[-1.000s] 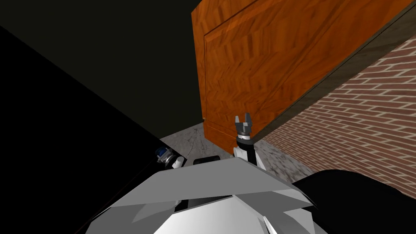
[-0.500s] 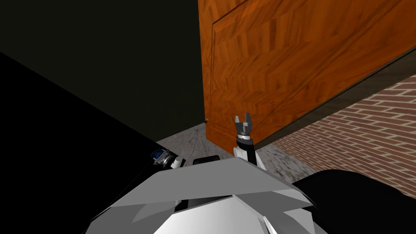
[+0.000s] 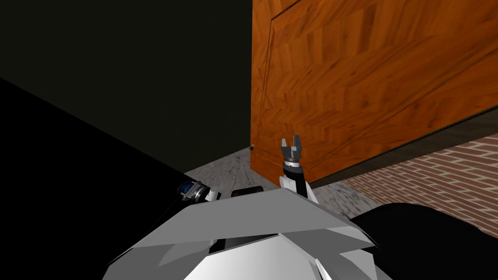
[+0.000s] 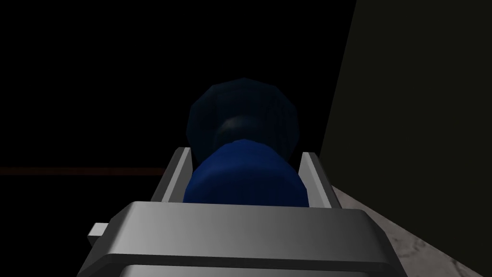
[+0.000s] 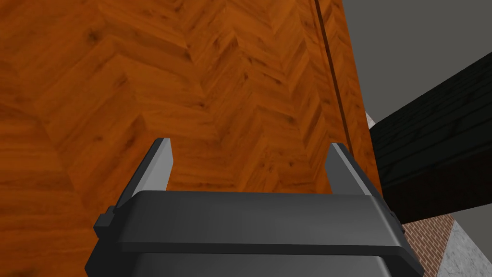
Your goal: Push the door open
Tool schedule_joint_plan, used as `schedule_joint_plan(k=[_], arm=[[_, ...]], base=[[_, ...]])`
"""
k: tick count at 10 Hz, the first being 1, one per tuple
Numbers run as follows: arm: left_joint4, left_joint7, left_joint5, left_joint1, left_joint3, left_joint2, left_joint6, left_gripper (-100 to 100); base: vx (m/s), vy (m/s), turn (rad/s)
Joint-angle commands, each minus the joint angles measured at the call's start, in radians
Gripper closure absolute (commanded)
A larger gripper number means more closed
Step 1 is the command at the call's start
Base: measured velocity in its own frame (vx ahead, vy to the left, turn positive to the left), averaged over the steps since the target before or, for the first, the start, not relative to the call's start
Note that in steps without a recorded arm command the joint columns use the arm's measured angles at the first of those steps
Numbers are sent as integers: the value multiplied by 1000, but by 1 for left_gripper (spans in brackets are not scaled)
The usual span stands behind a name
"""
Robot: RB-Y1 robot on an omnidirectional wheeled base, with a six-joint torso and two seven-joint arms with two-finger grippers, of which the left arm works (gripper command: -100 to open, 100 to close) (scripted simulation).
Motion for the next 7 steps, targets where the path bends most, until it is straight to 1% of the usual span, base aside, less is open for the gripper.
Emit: schedule_joint_plan(k=[1, 2, 3, 4, 5, 7], arm=[[0, 0, 0, 0, 0, 0, 0, 100], [1, -6, 14, -1, 13, 28, -15, 100], [1, -10, 22, -2, 21, 40, -23, 100], [1, -14, 32, -2, 30, 48, -32, 100], [1, -17, 38, -3, 35, 50, -37, 100], [0, -22, 49, -3, 45, 50, -47, 100]], base=[[50, 37, 0], [70, 97, 40], [94, 152, 7], [101, 177, 37], [138, 169, 51], [110, 125, 50]])
